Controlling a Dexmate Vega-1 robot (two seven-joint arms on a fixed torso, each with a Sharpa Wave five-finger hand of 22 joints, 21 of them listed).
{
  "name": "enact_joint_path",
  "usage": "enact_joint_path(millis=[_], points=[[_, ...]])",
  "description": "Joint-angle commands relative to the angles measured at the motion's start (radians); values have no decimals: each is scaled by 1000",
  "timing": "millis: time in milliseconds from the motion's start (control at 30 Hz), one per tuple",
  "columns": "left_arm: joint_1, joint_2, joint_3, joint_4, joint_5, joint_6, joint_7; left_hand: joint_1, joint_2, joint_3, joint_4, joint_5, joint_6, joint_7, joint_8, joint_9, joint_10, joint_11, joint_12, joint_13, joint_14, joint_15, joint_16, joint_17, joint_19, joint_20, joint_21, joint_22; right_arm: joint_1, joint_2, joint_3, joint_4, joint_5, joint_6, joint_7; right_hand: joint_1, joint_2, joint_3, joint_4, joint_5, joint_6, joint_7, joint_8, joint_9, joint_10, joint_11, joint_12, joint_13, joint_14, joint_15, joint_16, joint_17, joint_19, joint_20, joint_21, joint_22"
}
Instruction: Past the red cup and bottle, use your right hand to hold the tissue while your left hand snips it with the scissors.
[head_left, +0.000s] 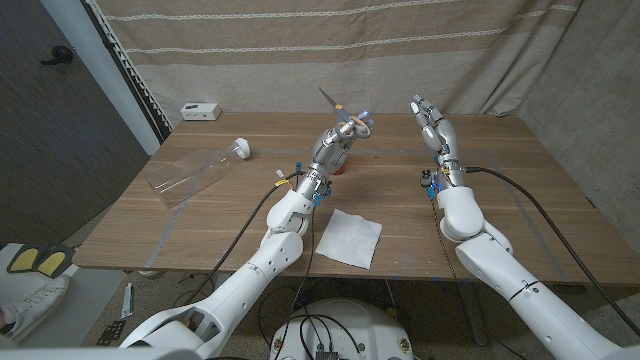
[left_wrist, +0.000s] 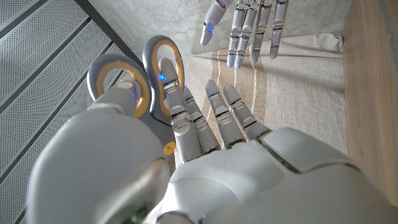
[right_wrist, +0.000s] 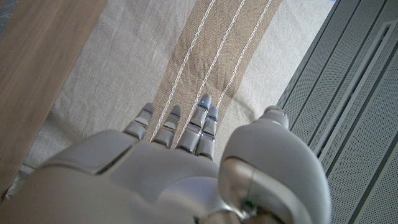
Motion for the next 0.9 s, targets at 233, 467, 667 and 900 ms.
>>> enact_joint_path(millis=[233,467,667,900], points=[[-12,-20,-7,29,-37,-5,-69,149,136,130,-84,-11,-208,-152,2,5,-41,0,1,7,-21,-172,1,10,-13,-72,25,2,16,5,0,15,30,17,31,1,7,-1,-9,3,8,-8,-4,1,10,-1,3,1,8,-139,6,1,2,2,2,2],[-17,-24,-13,34,-50,-3,-93,197,169,153,-93,-21,-231,-152,7,7,-63,0,1,9,-37,-176,-2,15,-21,-72,39,0,20,5,-2,18,30,23,37,1,8,-1,-9,4,7,-9,-5,1,10,-1,3,1,7,-140,6,1,4,1,2,2],[-18,-21,-17,28,-49,0,-96,253,185,160,-104,-30,-243,-153,12,8,-83,-1,2,10,-54,-179,-1,21,-33,-72,54,-1,27,6,-3,23,31,27,40,1,8,0,-10,4,8,-8,-5,1,10,-1,2,1,7,-140,6,0,5,0,3,2],[-22,-34,-27,40,-63,-7,-103,304,165,146,-101,-37,-229,-151,25,10,-99,0,7,11,-70,-177,-1,27,-48,-71,75,-6,46,4,-3,41,51,54,71,1,8,0,-10,4,11,-7,-5,1,11,-1,2,0,8,-139,7,0,11,-2,5,2]])
